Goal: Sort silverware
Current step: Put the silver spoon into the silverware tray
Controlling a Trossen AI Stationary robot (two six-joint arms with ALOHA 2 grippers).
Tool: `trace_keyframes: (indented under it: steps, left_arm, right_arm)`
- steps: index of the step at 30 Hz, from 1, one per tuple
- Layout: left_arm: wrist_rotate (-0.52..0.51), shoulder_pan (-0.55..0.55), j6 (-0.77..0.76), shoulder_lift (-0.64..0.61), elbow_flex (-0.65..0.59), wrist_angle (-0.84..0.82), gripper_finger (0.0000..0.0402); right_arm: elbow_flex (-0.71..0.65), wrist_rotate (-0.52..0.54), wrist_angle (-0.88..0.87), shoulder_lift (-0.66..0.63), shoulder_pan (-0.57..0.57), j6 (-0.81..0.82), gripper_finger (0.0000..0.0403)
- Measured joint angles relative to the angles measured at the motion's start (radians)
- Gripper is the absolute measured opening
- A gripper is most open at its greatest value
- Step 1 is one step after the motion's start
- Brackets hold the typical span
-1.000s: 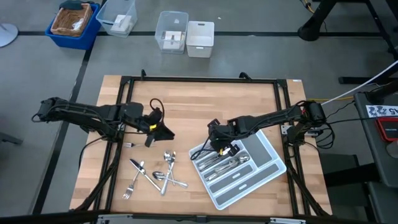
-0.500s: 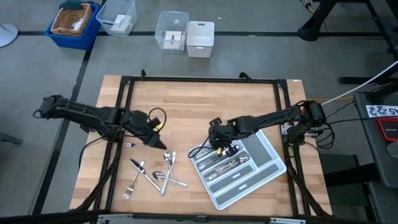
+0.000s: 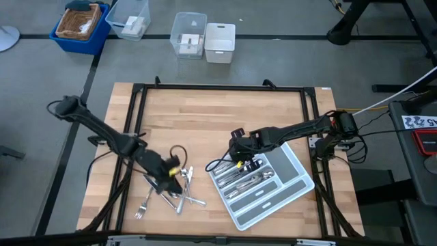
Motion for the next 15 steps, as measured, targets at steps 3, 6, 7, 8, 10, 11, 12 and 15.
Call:
trace_keyframes:
  steps: [3,6,7,8,10,11,12,15]
  left_arm:
    - [0.000,-0.029,0.147,0.105,0.001,0.130,0.0095]
    - [-0.001,-0.038,0.258,0.198,0.001,0.166,0.0095]
    - [-0.001,-0.038,0.280,0.225,0.001,0.161,0.0095]
    - [-0.001,-0.038,0.303,0.250,0.001,0.155,0.0095]
    - [-0.003,-0.038,0.344,0.297,0.001,0.146,0.0095]
    - [-0.002,-0.038,0.365,0.318,0.001,0.145,0.0095]
    - [-0.002,-0.038,0.389,0.338,0.001,0.145,0.0095]
    - [-0.016,-0.038,0.454,0.388,0.002,0.130,0.0095]
  right_arm:
    - [0.000,0.000,0.000,0.000,0.000,0.000,0.0083]
    - [0.000,0.000,0.000,0.000,0.000,0.000,0.0083]
    - [0.000,0.000,0.000,0.000,0.000,0.000,0.0083]
    - [0.000,0.000,0.000,0.000,0.000,0.000,0.0083]
    - [0.000,0.000,0.000,0.000,0.000,0.000,0.0083]
    - [0.001,0.000,0.000,0.000,0.000,0.000,0.0083]
    - [0.001,0.000,0.000,0.000,0.001,0.002,0.0083]
    - [0.024,0.000,-0.028,0.000,0.001,0.030,0.0083]
